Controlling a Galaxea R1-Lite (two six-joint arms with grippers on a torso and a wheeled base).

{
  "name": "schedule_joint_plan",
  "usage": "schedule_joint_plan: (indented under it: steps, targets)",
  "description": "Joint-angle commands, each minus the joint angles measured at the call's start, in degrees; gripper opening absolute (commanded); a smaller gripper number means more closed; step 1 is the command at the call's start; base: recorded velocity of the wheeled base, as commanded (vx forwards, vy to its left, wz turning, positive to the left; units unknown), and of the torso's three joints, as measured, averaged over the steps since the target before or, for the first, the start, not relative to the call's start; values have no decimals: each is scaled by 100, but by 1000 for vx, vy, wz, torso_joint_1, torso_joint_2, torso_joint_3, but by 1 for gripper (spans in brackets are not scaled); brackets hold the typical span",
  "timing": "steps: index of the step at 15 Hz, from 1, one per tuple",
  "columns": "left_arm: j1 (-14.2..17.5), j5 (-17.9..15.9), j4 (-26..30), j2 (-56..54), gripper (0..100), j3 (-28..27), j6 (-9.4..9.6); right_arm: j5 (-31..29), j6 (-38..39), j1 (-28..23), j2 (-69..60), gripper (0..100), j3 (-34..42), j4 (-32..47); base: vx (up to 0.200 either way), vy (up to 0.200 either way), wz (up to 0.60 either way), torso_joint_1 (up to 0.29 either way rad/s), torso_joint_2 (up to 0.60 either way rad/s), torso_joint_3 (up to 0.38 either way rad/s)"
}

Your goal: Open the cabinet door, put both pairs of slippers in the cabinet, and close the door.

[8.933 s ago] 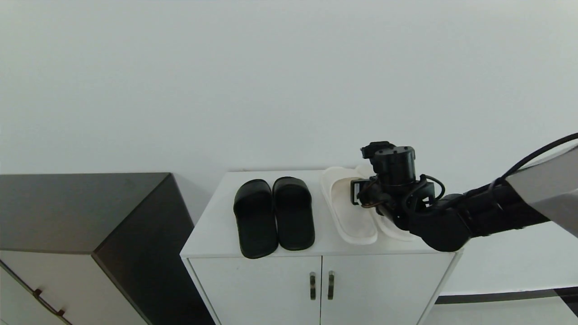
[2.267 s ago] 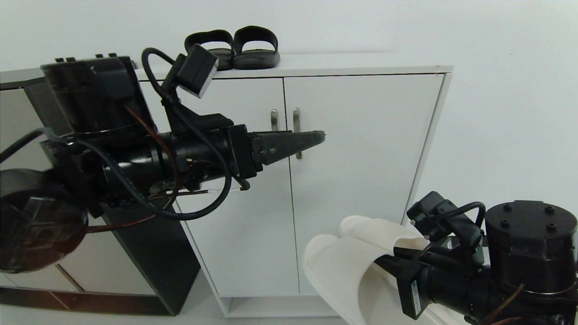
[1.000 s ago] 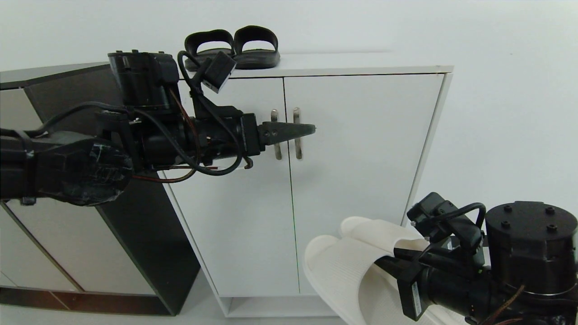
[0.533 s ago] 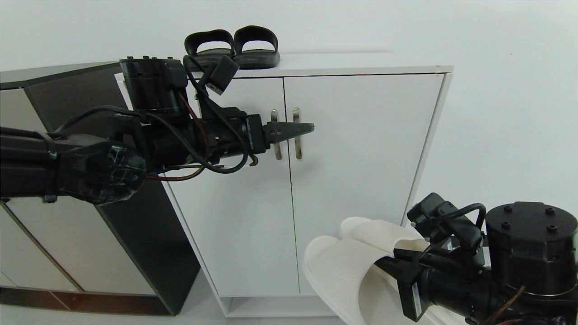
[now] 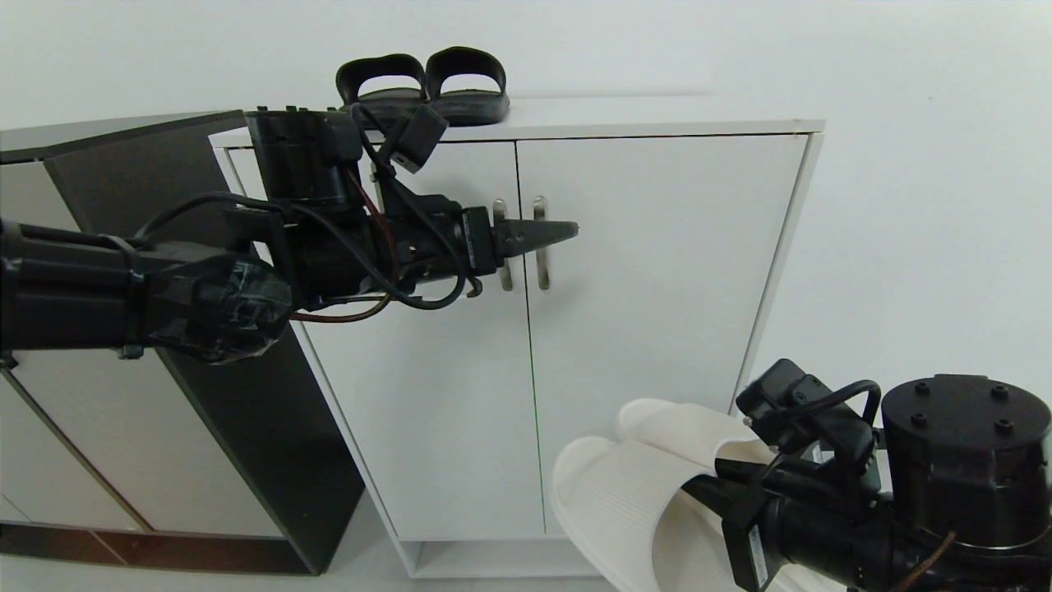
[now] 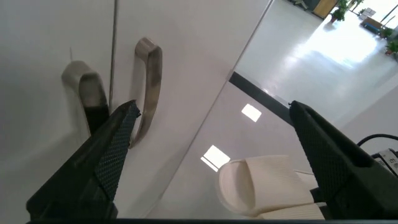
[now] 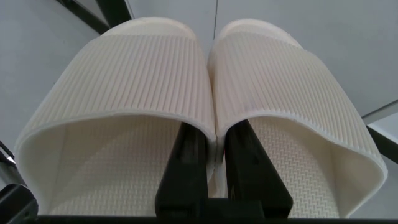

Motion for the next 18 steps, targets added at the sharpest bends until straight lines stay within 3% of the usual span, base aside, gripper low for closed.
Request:
schedule_joint_plan:
  steps: [1,8,9,18]
  targets:
    - [-12,8,-5,115,100,-52,-3,-3,-2,1,-16,0,13,-3,0,0,0,0,0,0]
    - [-47,17,-22,274,100,-113,6,14,-11,19,-25,0,92,-117,0,0,0,0,0,0]
    - [-47,17,-22,309,0,-131,6,23,-37,28,-25,0,92,-144,0,0,0,0,0,0]
    - [-153,8,-40,177,0,10,6,331,-73,107,-165,0,277,-144,0,0,0,0,0,0]
